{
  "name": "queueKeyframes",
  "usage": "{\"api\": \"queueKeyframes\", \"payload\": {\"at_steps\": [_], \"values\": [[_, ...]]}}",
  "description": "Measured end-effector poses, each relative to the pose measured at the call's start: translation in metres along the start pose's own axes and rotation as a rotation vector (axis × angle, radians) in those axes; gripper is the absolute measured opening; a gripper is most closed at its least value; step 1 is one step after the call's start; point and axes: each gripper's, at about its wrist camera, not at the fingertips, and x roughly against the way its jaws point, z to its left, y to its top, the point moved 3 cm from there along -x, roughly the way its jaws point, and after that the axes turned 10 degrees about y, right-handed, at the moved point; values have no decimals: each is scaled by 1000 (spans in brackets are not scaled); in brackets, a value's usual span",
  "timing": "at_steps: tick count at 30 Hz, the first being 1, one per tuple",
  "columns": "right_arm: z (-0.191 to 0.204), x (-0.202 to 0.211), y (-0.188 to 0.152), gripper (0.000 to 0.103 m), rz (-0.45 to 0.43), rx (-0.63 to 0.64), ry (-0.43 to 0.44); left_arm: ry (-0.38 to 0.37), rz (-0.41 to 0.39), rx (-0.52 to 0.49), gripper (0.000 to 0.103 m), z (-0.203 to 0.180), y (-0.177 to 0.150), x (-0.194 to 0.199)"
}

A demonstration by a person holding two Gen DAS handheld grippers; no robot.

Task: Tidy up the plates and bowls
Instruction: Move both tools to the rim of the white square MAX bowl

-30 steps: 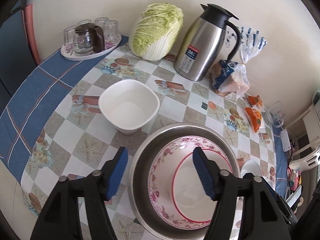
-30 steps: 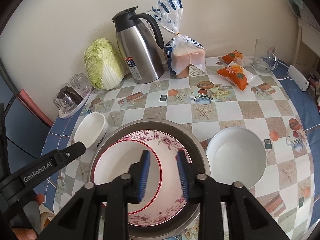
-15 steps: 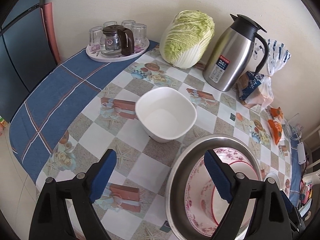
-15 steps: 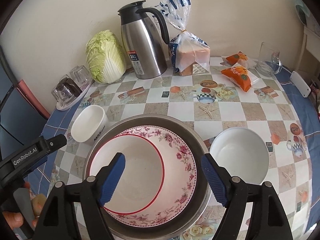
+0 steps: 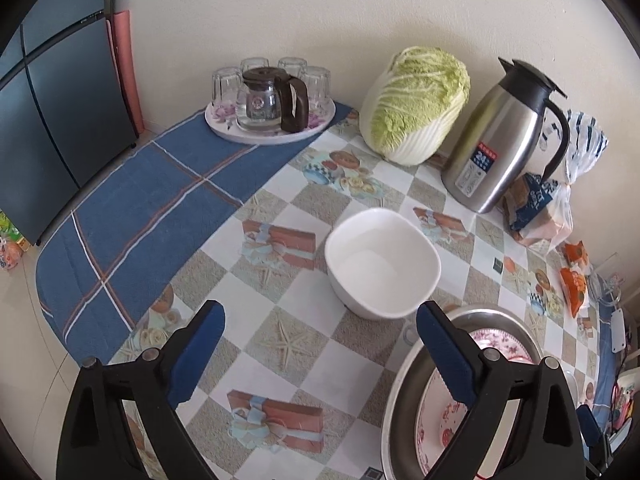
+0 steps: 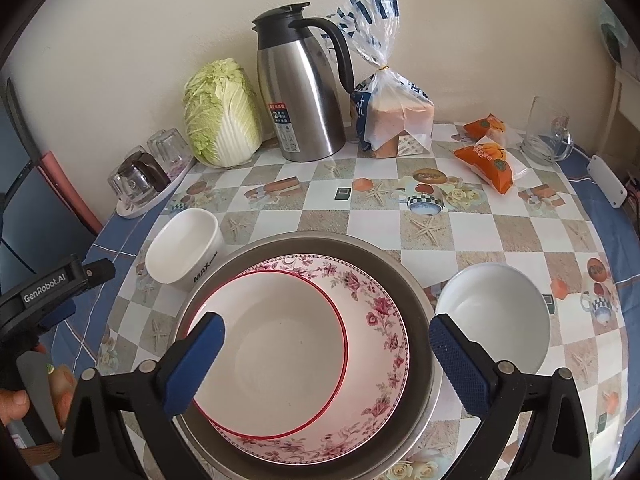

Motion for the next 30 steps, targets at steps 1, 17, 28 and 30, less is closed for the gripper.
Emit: {"api": "queueKeyframes", "payload": {"at_steps": [1,17,28,30], "values": [[1,1,1,103,-13,5,0,-1,-16,2,97,2,3,1],[31,-15,7,103,1,101,12,-50,-58,7,97,12,20,-27],[65,-60,55,103,162,37,93,-155,52,151,97,31,25,-74],[68,-70,68,103,176,9,89,-173,66,174,97,31,26,-82]]}}
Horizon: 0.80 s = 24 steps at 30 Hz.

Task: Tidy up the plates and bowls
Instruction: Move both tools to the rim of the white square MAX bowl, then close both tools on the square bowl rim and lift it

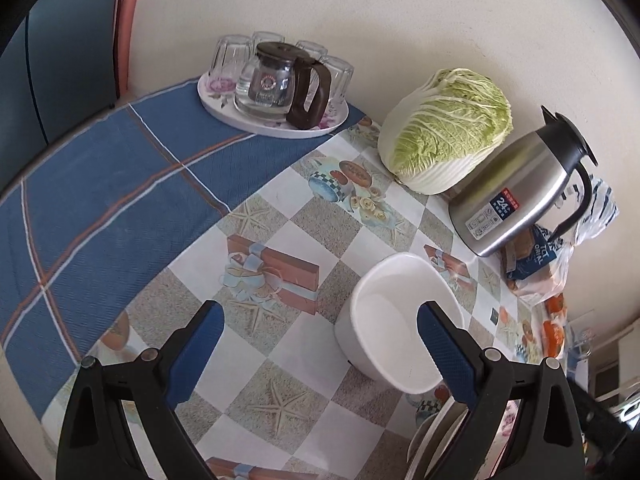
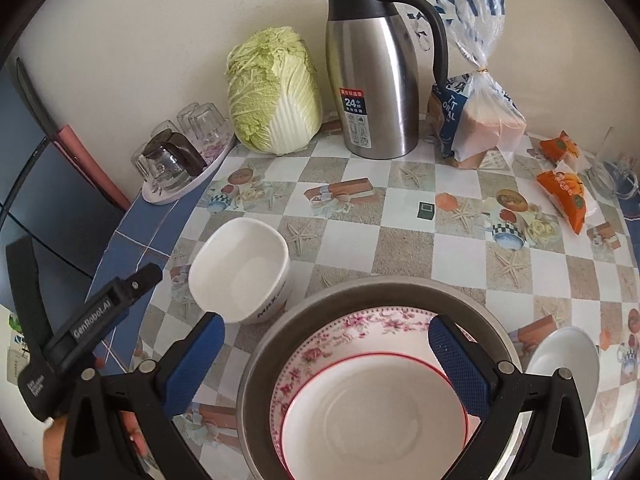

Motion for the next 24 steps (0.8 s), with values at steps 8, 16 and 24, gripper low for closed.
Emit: {"api": "queueKeyframes", "payload": {"at_steps": [8,16,24], "values": [[3,-41,27,82,59,-51,-46,-48,34,50,97,8,3,-27],[18,-87,23,61,133,-33,-77,-41,46,35,97,7,1,-43],[21,-111,19,33,158,-26,-109,-99,87,18,66,-8,-4,-52]]}}
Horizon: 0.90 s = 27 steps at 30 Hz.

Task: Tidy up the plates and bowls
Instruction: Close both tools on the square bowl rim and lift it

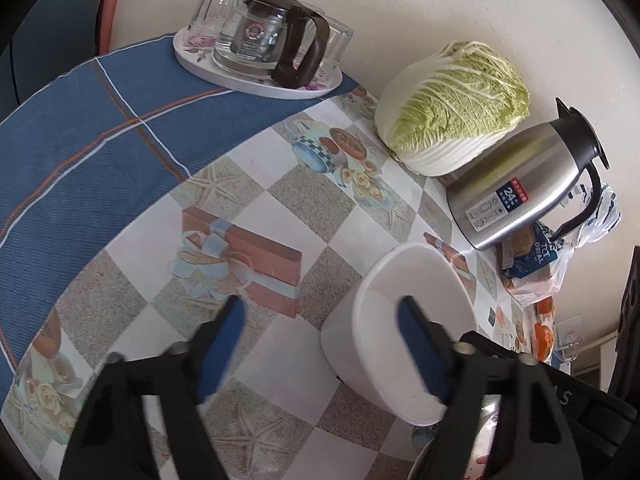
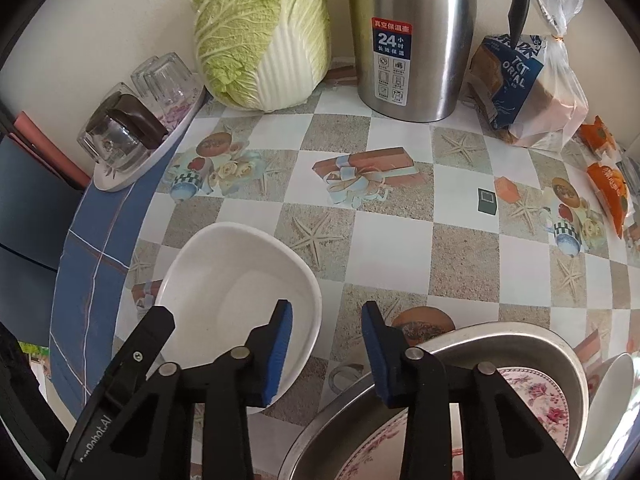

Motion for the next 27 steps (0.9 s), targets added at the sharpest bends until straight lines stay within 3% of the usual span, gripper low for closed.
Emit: {"api": "queueKeyframes", "payload": {"at_steps": [7,13,17,27], "values": [[2,-10,-1,10,17,-2,27,-50,69,-12,39,-11,-9,-12],[13,-12,-7,10,32,64,26,-34,107,15,35,-5,-12,-17],[20,-11,-15,10,44,101,29,6,140,22,23,3,-15,-21],[34,-1,-33,10,49,98,69,44,128,11,19,20,-16,3]]}}
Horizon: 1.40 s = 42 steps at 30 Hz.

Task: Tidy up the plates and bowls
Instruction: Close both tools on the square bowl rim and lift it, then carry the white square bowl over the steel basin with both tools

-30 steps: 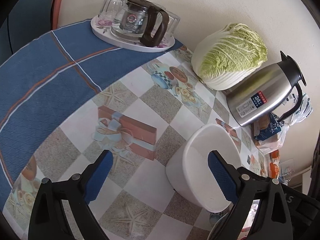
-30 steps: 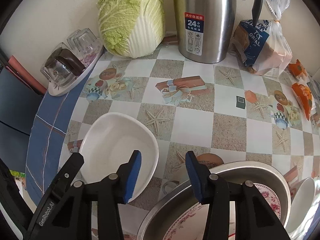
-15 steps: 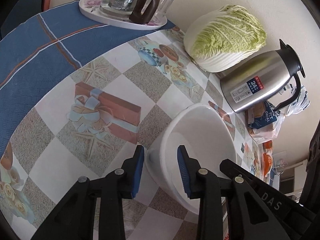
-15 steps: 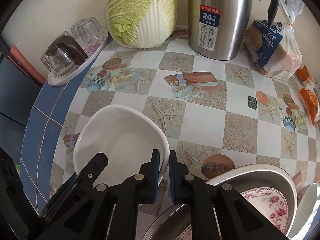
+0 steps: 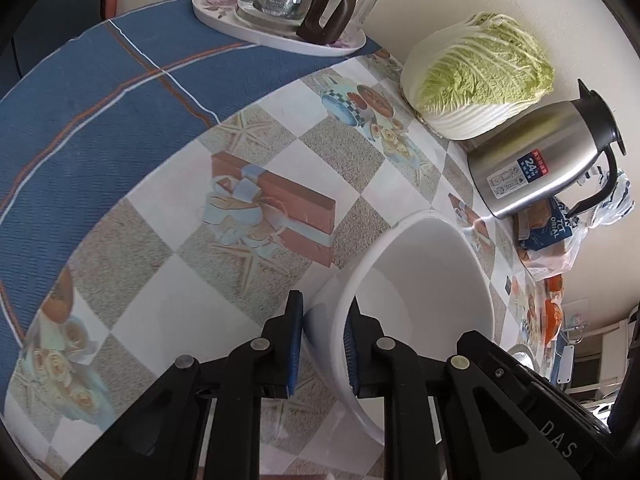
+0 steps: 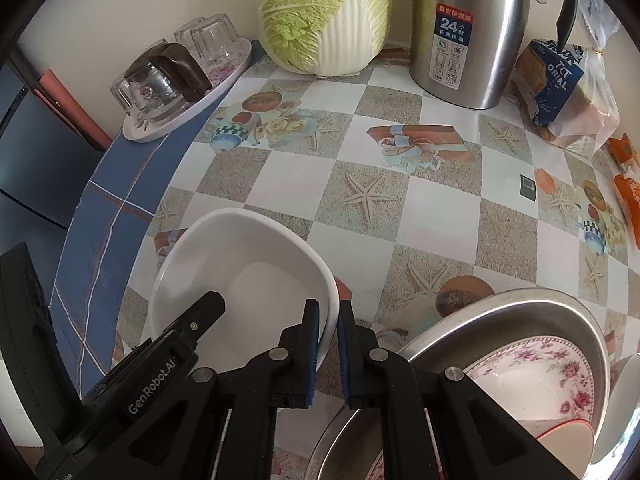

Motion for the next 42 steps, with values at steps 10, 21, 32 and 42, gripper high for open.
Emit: {"api": "queueKeyframes", "payload": {"at_steps": [10,21,32,42], "values": [[14,57,-22,10,-84,9,11,10,-114,-65,19,-18,-19,72],[7,132,-60,11,-206,3,31,-25,-229,-156,19,-42,-52,134],[-23,155,-110,12,-301,-83,70,14,-283,-302,19,-72,-89,158],[-59,171,-126,12,-376,-144,95,75,-300,-424,19,-114,-111,154]]}}
